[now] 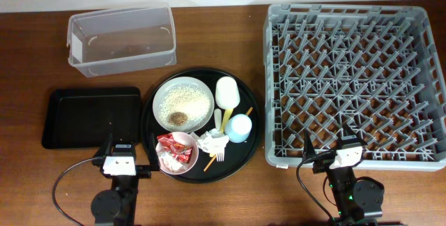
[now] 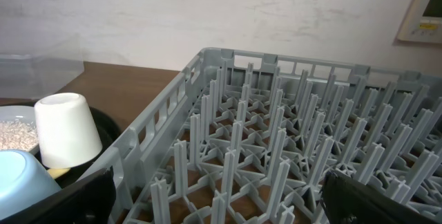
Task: Sort waste into correct bins and load items into the dishwasher rack
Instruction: 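Reach the right gripper to the light-blue cup on the round tray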
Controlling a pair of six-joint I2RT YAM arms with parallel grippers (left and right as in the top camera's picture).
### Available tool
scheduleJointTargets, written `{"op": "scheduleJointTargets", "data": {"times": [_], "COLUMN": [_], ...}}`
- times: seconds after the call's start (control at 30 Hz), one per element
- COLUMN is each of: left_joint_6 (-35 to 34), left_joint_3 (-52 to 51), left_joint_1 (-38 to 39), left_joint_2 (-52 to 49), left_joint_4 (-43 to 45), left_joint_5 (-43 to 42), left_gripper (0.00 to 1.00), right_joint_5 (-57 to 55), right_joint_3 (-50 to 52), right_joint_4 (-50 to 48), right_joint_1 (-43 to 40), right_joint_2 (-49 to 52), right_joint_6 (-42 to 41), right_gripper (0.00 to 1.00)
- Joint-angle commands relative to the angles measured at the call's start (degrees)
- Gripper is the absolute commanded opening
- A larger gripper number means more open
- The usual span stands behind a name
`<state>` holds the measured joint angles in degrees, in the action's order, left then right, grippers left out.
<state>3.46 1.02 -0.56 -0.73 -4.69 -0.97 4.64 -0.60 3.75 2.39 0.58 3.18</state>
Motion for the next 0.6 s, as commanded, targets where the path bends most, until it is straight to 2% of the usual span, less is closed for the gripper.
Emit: {"op": "scheduleJointTargets", "data": {"times": [0.0, 0.2, 0.27, 0.37, 0.47, 0.57], "left_joint_6": [0.70, 0.35, -1.31, -1.31, -1.31, -1.29], "left_joint_3": [-0.50, -0.46, 1.66, 7.91, 19.17, 32.48], "left_joint_1": [-0.35, -0.35, -0.35, -0.35, -0.35, -0.35], "left_joint_2": [0.37, 0.37, -0.42, -5.73, -18.56, -32.50], "left_joint_4": [0.00, -0.07, -3.85, -10.86, -18.25, -27.76], "left_joint_5": [0.39, 0.39, 0.42, 0.83, 0.81, 0.81], "left_gripper": [0.99, 0.99, 0.99, 0.99, 0.99, 0.99], "right_joint_5": [0.92, 0.94, 0.96, 0.96, 0.98, 2.84], "right_joint_3": [0.28, -0.39, -3.02, -9.88, -23.02, -41.64], "right_joint_4": [0.24, 1.31, 5.11, 10.54, 17.86, 31.78], "right_joint_1": [-0.22, -0.22, -0.22, -0.22, -0.22, -0.20], "right_joint_2": [-0.22, -0.15, 0.42, 6.08, 21.51, 39.76], "right_joint_6": [-0.02, -1.18, -4.15, -4.11, -4.11, -4.09], "right_gripper": [0.98, 0.98, 0.98, 0.98, 0.98, 0.98]}}
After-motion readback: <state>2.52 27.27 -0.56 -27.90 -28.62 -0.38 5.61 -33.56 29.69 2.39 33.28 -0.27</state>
